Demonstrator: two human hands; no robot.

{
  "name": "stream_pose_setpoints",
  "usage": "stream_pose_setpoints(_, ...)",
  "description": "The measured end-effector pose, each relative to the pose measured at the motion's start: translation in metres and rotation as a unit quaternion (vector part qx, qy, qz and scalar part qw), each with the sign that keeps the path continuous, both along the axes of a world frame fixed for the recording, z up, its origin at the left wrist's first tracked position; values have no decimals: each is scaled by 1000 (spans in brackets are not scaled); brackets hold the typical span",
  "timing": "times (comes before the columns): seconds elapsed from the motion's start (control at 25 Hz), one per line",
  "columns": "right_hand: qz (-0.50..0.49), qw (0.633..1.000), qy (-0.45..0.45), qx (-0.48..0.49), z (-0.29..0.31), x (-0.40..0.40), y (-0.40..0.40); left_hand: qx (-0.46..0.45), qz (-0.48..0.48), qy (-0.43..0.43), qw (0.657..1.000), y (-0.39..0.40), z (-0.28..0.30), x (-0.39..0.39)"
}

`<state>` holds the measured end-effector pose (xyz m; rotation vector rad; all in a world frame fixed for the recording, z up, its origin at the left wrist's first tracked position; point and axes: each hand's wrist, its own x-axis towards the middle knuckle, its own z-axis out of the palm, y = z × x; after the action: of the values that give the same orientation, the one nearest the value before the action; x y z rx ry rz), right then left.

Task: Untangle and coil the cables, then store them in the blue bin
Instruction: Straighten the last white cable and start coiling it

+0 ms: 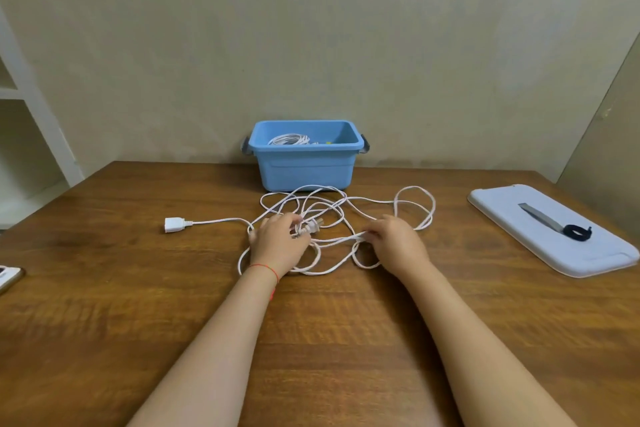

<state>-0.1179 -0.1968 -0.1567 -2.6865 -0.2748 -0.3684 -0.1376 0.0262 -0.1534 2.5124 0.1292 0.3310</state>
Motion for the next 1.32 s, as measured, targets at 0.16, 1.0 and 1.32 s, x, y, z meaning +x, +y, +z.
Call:
stream_pose_setpoints(0.16, -227, 969, -43, -84, 11, 2, -43, 53, -18, -11, 998, 15, 11, -4)
stream_pose_setpoints(1.0, -151, 896, 76, 411, 49, -29, -26, 29, -77, -10, 997, 10, 1, -5)
stream_pose_setpoints(1.32, 128, 829, 151, 524, 63, -49, 1, -97, -237, -1, 967, -24, 17, -19)
